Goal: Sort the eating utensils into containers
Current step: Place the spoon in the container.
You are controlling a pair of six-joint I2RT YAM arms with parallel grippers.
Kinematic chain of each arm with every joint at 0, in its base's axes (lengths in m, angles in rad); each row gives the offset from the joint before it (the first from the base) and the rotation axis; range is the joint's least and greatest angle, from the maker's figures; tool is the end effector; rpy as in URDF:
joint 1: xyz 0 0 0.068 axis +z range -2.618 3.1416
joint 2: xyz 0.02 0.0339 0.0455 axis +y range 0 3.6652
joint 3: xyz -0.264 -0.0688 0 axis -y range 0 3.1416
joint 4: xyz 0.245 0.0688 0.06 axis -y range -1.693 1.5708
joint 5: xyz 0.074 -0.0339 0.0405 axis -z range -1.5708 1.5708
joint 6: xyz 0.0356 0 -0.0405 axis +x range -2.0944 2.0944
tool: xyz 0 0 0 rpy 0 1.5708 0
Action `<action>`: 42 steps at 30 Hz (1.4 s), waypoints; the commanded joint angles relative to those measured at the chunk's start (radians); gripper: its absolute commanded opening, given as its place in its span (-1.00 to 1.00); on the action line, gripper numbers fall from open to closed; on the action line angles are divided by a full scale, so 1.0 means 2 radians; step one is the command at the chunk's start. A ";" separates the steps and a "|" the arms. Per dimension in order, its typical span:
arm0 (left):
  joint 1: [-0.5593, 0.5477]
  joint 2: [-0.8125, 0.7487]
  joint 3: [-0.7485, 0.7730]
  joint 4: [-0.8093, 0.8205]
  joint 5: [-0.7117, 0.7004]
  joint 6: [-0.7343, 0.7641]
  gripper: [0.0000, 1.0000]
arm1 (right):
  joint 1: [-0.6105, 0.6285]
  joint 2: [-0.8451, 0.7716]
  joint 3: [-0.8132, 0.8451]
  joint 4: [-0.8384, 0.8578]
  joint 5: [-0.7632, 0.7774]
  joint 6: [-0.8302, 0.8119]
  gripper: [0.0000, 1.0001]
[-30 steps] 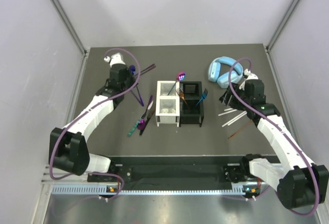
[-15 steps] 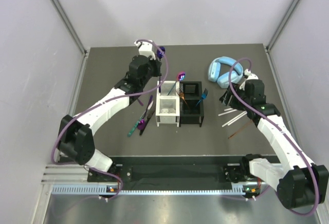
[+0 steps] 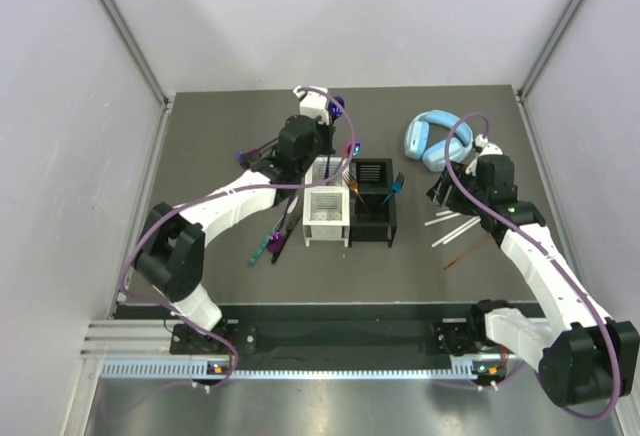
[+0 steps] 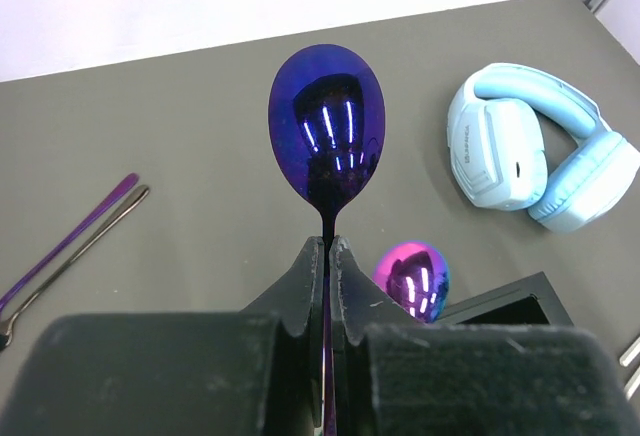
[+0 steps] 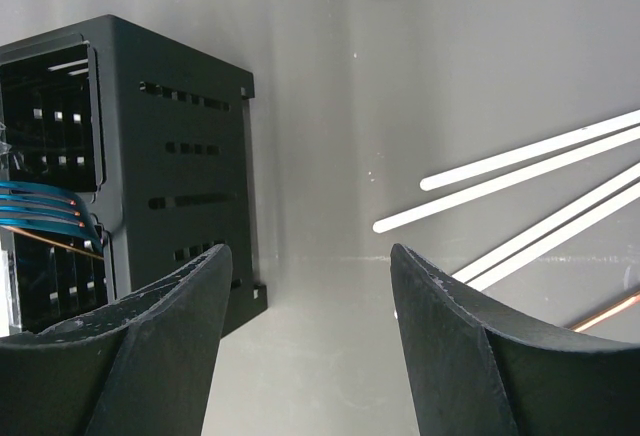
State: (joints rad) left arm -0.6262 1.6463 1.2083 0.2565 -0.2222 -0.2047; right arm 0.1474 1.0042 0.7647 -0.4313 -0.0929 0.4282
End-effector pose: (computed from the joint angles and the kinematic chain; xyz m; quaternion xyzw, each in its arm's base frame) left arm 0.3240 -0.2247 0.3075 0.0903 0.7615 -0.1788 0.6164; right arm 0.2134 0.0350 0.2684 0.1059 0.8935 0.1634 0.4048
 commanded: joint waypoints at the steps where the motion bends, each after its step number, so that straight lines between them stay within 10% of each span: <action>1: -0.017 -0.006 -0.014 0.070 -0.024 0.014 -1.00 | -0.006 -0.002 0.006 0.005 0.001 -0.005 0.31; 18: -0.044 -0.021 -0.127 0.116 -0.079 0.014 -1.00 | -0.007 -0.001 -0.003 0.012 -0.001 -0.003 0.30; 42: -0.048 0.037 -0.088 0.228 -0.117 0.111 -1.00 | -0.007 0.002 0.007 0.003 0.000 -0.009 0.30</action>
State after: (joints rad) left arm -0.7151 1.7035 1.0008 0.5926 -0.4397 -0.0368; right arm 0.1406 1.0050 0.7589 -0.4335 -0.0937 0.4271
